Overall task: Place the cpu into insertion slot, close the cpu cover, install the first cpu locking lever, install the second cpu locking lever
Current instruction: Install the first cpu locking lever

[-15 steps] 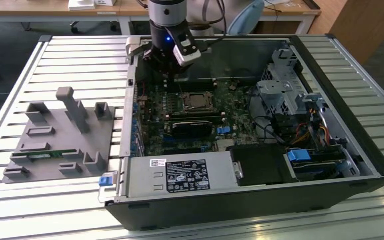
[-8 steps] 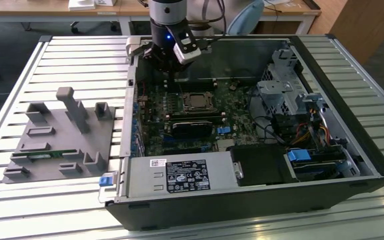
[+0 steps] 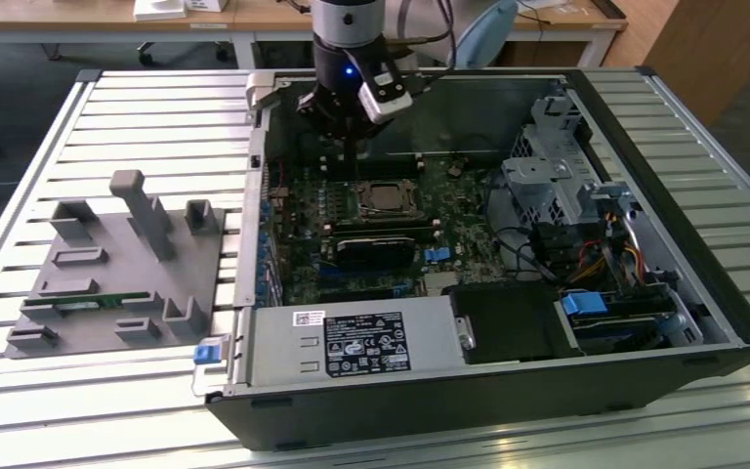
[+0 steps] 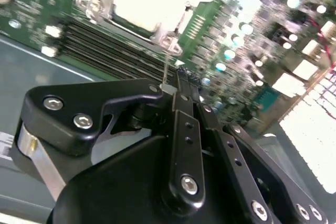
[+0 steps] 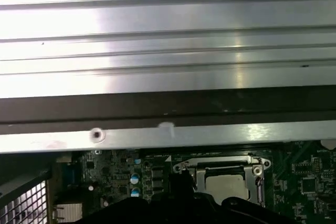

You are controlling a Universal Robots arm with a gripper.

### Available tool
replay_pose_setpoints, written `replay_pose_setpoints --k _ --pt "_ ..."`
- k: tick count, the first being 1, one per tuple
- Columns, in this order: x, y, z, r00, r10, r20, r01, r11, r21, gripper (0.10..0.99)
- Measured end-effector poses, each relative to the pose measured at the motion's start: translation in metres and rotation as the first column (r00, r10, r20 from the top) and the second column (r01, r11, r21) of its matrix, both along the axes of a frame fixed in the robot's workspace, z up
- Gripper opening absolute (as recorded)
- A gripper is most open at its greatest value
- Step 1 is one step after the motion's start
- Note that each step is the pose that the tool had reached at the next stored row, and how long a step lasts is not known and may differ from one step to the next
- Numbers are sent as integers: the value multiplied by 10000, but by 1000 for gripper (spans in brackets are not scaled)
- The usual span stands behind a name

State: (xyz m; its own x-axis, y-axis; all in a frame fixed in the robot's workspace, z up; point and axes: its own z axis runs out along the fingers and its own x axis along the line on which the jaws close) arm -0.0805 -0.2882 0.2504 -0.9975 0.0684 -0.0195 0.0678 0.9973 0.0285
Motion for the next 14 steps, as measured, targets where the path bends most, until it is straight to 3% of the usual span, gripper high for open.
replay_pose_setpoints --k 5,8,10,11,14 --pt "208 8 -18 10000 5 -50 -5 10000 4 106" --pt "211 8 -20 10000 11 -47 -10 9999 165 106" --pt "210 7 -24 10000 12 -48 -10 9991 432 106" --pt "211 7 -31 10000 12 -45 -10 9987 502 106" --pt "212 7 -58 10000 17 -17 -17 9987 514 106"
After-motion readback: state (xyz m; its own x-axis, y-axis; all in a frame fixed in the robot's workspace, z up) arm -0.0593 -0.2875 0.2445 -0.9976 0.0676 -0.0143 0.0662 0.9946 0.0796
